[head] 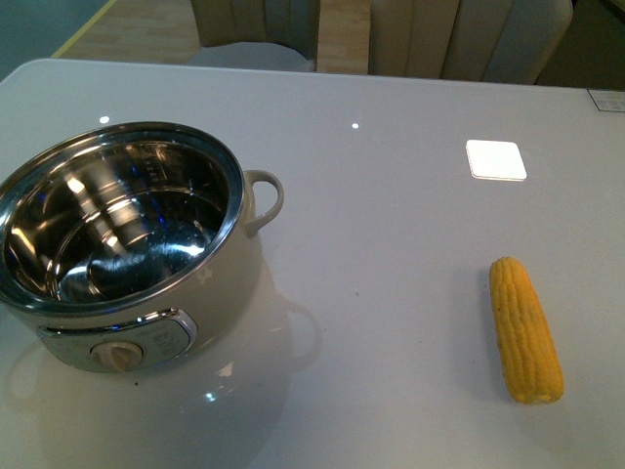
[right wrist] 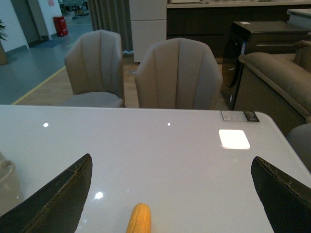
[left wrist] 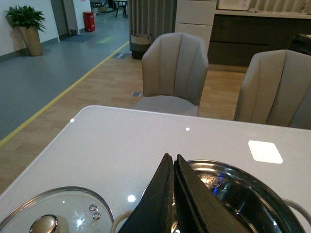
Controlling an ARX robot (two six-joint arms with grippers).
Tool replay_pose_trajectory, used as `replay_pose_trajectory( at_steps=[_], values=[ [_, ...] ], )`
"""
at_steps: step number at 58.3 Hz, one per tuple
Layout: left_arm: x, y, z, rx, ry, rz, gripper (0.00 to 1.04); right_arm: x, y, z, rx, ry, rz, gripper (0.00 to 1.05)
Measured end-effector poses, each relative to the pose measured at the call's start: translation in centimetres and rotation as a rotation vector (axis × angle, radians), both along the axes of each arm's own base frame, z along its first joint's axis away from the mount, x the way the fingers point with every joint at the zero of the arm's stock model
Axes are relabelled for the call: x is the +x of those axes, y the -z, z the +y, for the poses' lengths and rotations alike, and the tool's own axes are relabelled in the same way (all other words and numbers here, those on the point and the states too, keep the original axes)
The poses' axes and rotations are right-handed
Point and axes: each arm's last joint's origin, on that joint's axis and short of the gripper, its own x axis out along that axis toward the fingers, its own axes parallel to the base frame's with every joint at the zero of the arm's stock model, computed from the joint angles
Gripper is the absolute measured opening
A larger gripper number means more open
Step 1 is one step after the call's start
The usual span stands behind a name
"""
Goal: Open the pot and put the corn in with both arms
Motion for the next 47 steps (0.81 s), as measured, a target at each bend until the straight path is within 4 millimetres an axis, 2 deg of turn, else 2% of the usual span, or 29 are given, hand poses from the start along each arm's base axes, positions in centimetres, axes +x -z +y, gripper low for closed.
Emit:
replay_pose_trajectory(
  at_steps=[19,47],
  values=[
    [-2.5,-0.1,-1.7,0.002,0.004,-0.001,0.03,0.0,0.0,0.0,0.000,0.000,0.000,0.96],
    [-4.8,-0.7,-1.7,0.002,0.002,-0.020,0.03,0.0,0.0,0.0,0.000,0.000,0.000,0.96]
  ],
)
